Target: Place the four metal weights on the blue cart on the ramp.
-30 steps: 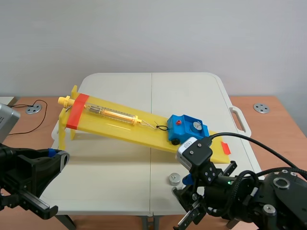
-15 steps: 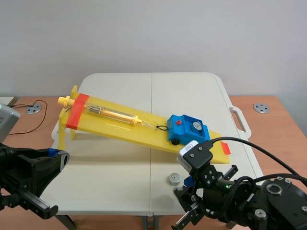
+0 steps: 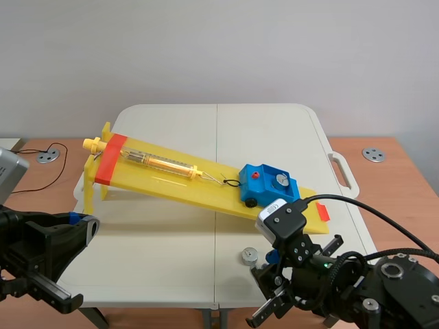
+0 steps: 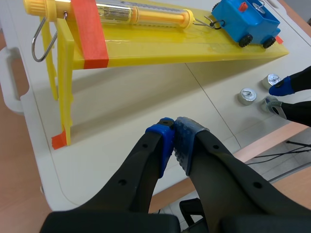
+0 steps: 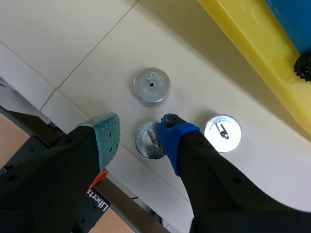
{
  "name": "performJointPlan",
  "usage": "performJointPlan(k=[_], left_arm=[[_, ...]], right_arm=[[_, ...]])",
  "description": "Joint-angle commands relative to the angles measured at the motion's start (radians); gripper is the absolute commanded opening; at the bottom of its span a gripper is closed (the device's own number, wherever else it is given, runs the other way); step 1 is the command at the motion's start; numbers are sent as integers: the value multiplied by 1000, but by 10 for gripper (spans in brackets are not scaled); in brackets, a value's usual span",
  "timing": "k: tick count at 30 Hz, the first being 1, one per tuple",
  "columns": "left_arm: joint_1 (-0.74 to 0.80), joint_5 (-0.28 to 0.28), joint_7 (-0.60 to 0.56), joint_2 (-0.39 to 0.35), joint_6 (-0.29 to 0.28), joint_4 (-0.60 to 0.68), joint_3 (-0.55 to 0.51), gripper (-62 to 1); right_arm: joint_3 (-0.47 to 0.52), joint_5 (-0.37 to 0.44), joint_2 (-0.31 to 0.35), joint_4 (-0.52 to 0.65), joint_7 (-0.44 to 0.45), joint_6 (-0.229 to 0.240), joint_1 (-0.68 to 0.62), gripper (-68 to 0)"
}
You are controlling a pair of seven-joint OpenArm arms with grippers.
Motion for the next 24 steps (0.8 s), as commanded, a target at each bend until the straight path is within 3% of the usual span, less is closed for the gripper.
performJointPlan(k=[1,17,24], left_arm=[[-6,-70,-96,5,-36,68,-16,-583],[-6,-70,-96,5,-36,68,-16,-583],[-6,-70,-96,5,-36,68,-16,-583]], right_arm=[[6,30,0,35,121,-22,64,-457],[-21,30,0,-26,128,-21,64,-462],[-24,30,0,-27,124,-22,64,-548]])
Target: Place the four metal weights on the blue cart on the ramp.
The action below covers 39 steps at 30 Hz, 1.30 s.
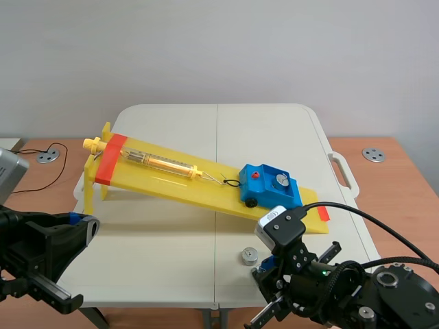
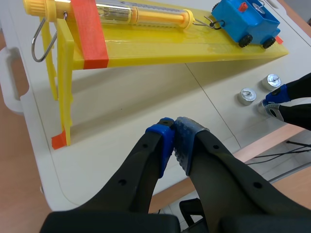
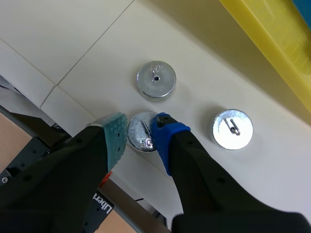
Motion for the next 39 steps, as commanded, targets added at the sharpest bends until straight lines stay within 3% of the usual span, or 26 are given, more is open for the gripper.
performJointPlan(k=[1,5,7,13,16,25,33,36,39], left_arm=[[-6,-70,-96,5,-37,68,-16,-583],[-6,-70,-96,5,-37,68,-16,-583],[-6,-70,-96,5,-37,68,-16,-583],[-6,-70,-96,5,-37,68,-16,-583],[-6,-70,-96,5,-37,68,-16,-583],[-6,-70,-96,5,-37,68,-16,-583],[-6,-70,-96,5,-37,68,-16,-583],[-6,-70,-96,5,-37,68,-16,-583],[-6,-70,-96,5,-37,68,-16,-583]], right_arm=[[-13,29,0,23,73,-19,62,-564],[-13,29,3,23,51,-27,62,-634],[-12,26,3,23,37,-53,62,-668],[-7,29,15,34,45,-59,61,-669],[-1,50,44,87,43,-41,45,-669],[142,260,122,351,3,9,-104,-669],[353,554,114,510,-43,138,-160,-669],[413,625,89,525,-53,147,-139,-669],[439,637,50,525,-85,146,-88,-669]])
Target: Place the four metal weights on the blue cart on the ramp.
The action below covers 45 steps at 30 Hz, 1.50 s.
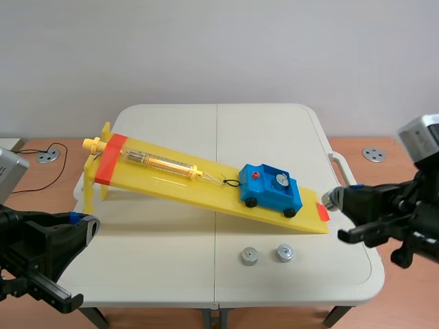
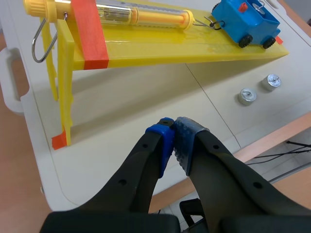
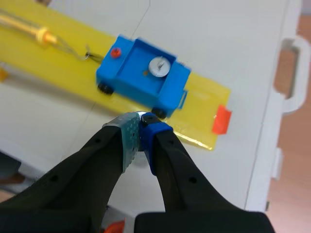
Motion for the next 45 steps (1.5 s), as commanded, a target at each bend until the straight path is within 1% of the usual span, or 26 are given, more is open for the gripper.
performJointPlan(k=[1,4,8,15,21,25,33,45], left_arm=[[-6,-70,-96,5,-36,68,-16,-583],[-6,-70,-95,5,-36,68,-16,-583],[-6,-70,-95,5,-36,68,-16,-583],[-6,-70,-95,5,-36,68,-16,-583],[-6,-70,-92,5,-36,68,-16,-583],[-6,-70,-92,5,-36,68,-16,-583],[-6,-70,-85,5,-36,68,-16,-583],[-6,-70,-86,5,-36,68,-16,-583]], right_arm=[[-10,72,-24,79,87,30,112,-669],[-10,72,-62,61,67,27,172,-669],[-10,72,-93,1,61,27,238,-669],[-20,73,-121,-122,62,27,335,-669],[-51,72,-146,-238,62,28,424,-669],[-67,71,-164,-294,61,31,470,-669],[-69,71,-193,-377,58,27,511,-669],[-69,71,-194,-469,60,27,528,-669]])
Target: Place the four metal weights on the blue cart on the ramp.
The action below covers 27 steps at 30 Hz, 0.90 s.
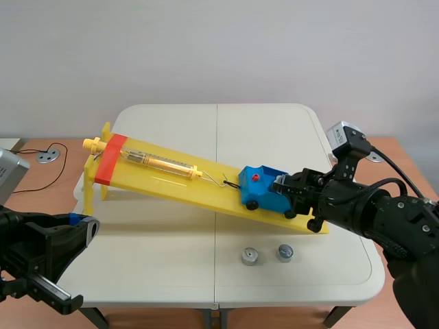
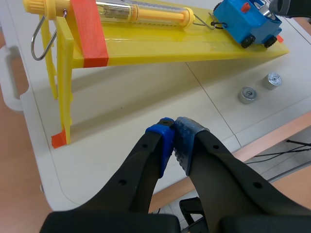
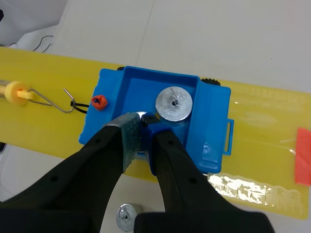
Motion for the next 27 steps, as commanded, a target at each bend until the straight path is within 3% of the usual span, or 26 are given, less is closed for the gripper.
performJointPlan(k=[1,5,10,12,21,27], left_arm=[[-6,-70,-90,5,-36,68,-16,-583],[-6,-70,-90,5,-36,68,-16,-583],[-6,-70,-90,5,-36,68,-16,-583],[-6,-70,-90,5,-36,68,-16,-583],[-6,-70,-90,5,-36,68,-16,-583],[-6,-70,-90,5,-36,68,-16,-583]], right_arm=[[-6,75,11,56,128,37,108,-669],[-6,75,11,55,138,33,108,-656],[15,75,14,55,159,38,113,-491],[37,75,19,59,161,46,117,-469],[154,76,104,176,127,200,103,-433],[173,76,211,314,114,236,4,-432]])
